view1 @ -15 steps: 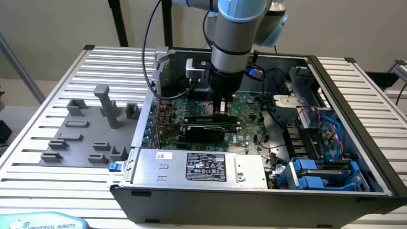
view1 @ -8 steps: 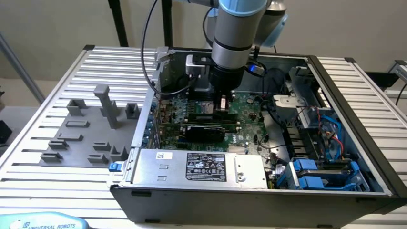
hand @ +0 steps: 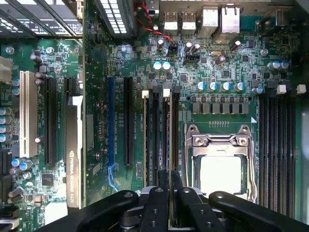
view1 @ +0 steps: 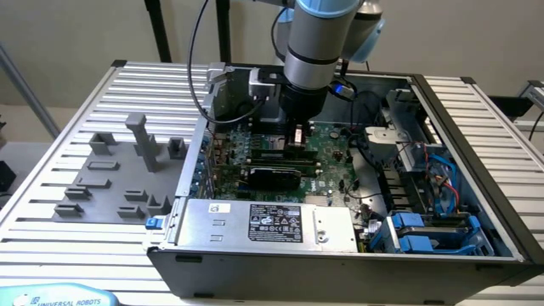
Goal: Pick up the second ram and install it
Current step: 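Insert the second ram into the second slot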
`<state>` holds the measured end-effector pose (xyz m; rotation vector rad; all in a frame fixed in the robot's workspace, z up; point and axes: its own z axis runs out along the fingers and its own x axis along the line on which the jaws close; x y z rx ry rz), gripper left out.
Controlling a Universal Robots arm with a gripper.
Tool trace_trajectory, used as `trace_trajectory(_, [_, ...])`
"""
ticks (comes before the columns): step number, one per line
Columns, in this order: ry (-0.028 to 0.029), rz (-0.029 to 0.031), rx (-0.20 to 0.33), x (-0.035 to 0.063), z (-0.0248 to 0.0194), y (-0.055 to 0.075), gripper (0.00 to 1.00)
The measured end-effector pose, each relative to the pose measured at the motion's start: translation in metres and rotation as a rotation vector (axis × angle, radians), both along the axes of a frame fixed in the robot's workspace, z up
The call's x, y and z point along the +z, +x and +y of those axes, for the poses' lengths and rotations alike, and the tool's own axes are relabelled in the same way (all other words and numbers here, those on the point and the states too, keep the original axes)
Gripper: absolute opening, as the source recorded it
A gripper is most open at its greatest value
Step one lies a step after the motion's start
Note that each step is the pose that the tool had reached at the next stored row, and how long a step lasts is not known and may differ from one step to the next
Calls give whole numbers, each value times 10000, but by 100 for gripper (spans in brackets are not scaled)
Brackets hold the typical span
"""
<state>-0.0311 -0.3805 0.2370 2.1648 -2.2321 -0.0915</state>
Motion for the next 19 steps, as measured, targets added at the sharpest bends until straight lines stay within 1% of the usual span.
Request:
trace_trajectory(4, [2, 134, 0, -2, 0, 32, 13])
trace_trajectory(6, [2, 172, 0, -5, -1, 39, 13])
trace_trajectory(8, [1, 184, -2, -10, -1, 39, 13])
trace_trajectory(12, [3, 184, 0, -24, -1, 40, 13])
trace_trajectory(19, [1, 193, -1, -79, -2, 39, 13])
